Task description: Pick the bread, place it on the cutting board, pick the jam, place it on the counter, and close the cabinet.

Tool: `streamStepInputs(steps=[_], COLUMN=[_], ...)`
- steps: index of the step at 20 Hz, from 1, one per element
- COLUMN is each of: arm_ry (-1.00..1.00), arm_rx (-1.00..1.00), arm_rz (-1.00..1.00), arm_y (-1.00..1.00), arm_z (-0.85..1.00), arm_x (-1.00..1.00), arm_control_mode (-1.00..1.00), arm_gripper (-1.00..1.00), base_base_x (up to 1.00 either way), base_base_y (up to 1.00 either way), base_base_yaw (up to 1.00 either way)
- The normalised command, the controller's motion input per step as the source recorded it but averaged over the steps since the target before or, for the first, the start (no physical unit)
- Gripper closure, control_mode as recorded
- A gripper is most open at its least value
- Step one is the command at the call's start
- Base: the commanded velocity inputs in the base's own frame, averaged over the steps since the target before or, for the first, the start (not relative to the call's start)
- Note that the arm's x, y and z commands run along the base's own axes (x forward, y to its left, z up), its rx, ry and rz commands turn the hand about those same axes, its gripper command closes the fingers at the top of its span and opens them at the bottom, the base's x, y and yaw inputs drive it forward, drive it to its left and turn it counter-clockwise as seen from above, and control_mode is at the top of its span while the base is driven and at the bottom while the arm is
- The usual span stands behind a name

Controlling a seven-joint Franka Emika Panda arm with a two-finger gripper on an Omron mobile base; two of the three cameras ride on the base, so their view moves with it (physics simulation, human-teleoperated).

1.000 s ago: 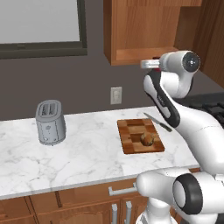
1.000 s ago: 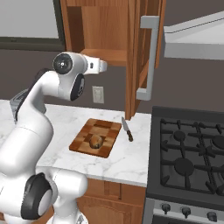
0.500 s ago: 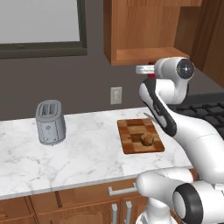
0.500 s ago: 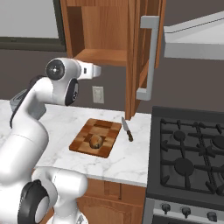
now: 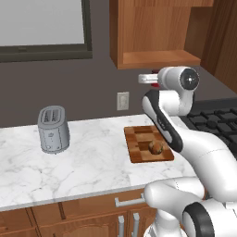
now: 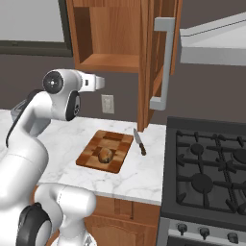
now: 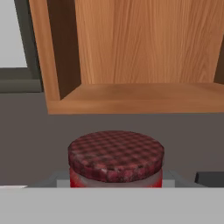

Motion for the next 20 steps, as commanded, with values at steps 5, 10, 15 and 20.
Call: streamStepInputs(steps=[5, 10, 15, 20], arm_ry=[0.00, 0.00, 0.00, 0.00], arm_rx=[0.00, 0.00, 0.00, 0.00], arm_rz=[0.00, 0.00, 0.00, 0.00], arm_y=[0.16, 0.12, 0.05, 0.08], arm_z=[-0.08, -0.02, -0.07, -0.17], arm_x=[-0.08, -0.02, 0.00, -0.03], arm_control_mode=[-1.00, -1.00, -1.00, -1.00], arm_gripper=[1.00, 1.00, 1.00, 1.00], base_base_x=[0.00, 0.00, 0.00, 0.00], base_base_y=[0.00, 0.00, 0.00, 0.00], base_base_yaw=[0.00, 0.00, 0.00, 0.00])
